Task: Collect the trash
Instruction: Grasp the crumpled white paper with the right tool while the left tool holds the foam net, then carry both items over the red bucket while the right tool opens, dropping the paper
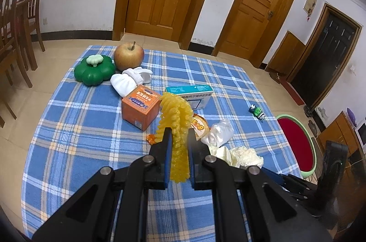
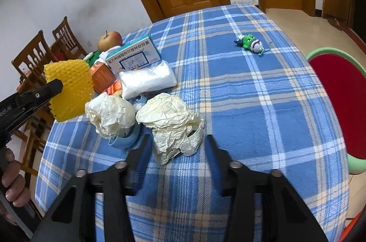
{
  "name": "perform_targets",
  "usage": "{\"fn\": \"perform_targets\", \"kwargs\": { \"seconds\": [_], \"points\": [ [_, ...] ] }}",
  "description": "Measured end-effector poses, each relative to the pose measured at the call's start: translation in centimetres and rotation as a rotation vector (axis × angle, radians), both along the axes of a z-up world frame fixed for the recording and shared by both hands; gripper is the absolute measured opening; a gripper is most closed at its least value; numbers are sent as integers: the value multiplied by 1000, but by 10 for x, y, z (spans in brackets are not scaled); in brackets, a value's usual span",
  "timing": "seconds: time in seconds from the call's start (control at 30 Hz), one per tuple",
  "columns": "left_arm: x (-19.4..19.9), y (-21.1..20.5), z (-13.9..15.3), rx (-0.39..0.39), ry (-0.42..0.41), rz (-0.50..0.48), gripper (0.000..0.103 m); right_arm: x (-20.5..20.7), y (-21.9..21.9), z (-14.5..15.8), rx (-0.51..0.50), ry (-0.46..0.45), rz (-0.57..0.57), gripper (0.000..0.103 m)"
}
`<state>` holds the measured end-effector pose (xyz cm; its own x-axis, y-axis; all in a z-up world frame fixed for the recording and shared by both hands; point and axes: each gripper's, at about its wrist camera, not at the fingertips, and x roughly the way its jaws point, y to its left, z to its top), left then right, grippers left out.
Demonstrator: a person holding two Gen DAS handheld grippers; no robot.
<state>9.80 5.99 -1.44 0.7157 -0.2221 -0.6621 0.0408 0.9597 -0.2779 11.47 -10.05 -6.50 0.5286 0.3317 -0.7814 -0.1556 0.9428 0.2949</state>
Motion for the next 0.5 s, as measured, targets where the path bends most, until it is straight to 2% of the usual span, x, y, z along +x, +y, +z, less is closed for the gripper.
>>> {"fn": "perform_targets", "kwargs": {
  "seconds": [0.07,0.17,0.5],
  "points": [
    [0,-1,-1,0,1,-4,11,-2,0,0,-8,-10,2,28],
    [-2,-4,0,-2,-2,-11,11,-2,-1,-1,9,-7,3,21],
    [-7,-25,10,-2,-18,-51,11,-18,-24,17,36,-68,-43,19]
  ]
}}
